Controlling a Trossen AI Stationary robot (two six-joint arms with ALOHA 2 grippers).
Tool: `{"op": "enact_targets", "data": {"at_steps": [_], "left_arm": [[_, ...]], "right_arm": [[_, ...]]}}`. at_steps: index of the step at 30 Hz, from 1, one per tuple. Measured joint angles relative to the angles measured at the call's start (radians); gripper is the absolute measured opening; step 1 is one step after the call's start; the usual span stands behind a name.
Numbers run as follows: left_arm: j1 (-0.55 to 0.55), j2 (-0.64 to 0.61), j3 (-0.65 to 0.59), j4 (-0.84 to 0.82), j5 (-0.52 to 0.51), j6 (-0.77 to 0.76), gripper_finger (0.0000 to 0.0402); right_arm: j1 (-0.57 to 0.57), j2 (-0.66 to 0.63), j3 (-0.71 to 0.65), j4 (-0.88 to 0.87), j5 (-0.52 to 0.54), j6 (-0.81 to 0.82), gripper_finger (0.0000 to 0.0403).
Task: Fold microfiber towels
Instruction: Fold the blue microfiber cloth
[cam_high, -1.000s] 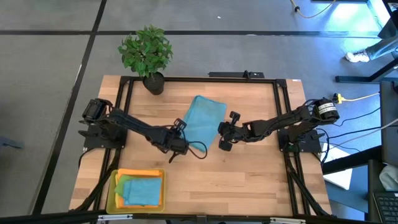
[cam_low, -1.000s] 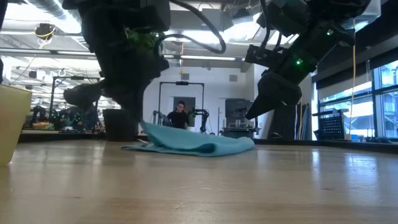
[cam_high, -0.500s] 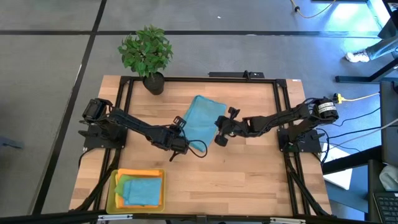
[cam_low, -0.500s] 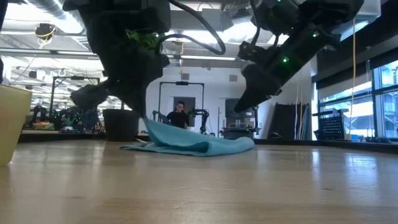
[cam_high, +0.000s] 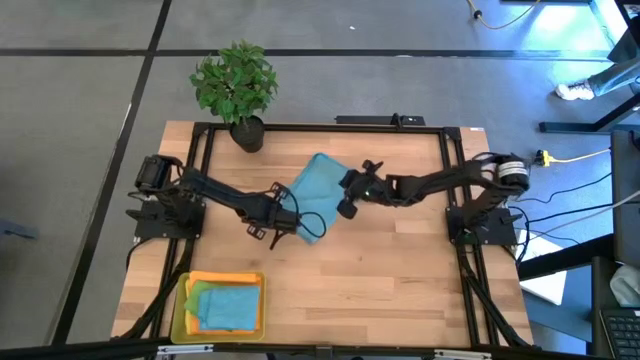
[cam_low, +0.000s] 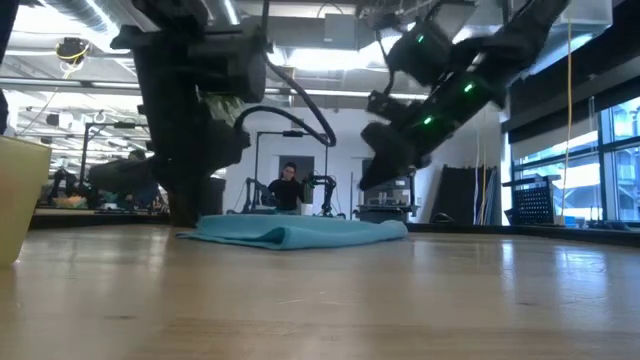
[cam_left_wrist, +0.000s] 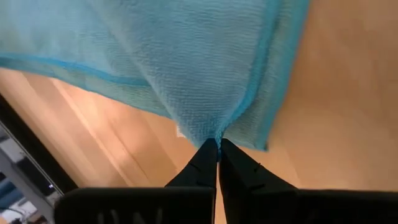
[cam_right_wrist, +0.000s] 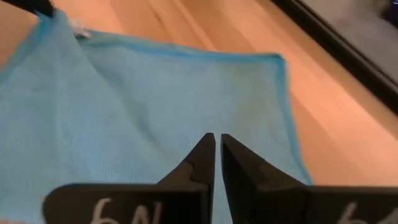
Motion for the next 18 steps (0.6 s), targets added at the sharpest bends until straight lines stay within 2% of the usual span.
{"op": "enact_targets", "data": {"at_steps": [3,9,14,18], "left_arm": [[0.014,0.000,0.000,0.011,-0.003,-0.002,0.0000],[0.023,0.000,0.000,0.022,-0.002,-0.003,0.0000],[0.023,0.000,0.000,0.027,0.000,-0.004,0.0000],[0.023,0.000,0.000,0.029,0.006,-0.016,0.0000]], "right_arm": [[-0.057,0.075,0.000,0.157,-0.105,-0.052,0.0029],[-0.209,0.189,0.005,0.397,-0.245,-0.123,0.0029],[-0.337,0.280,0.094,0.421,-0.452,-0.113,0.0020],[-0.372,0.355,0.190,0.383,-0.570,-0.100,0.0006]]}}
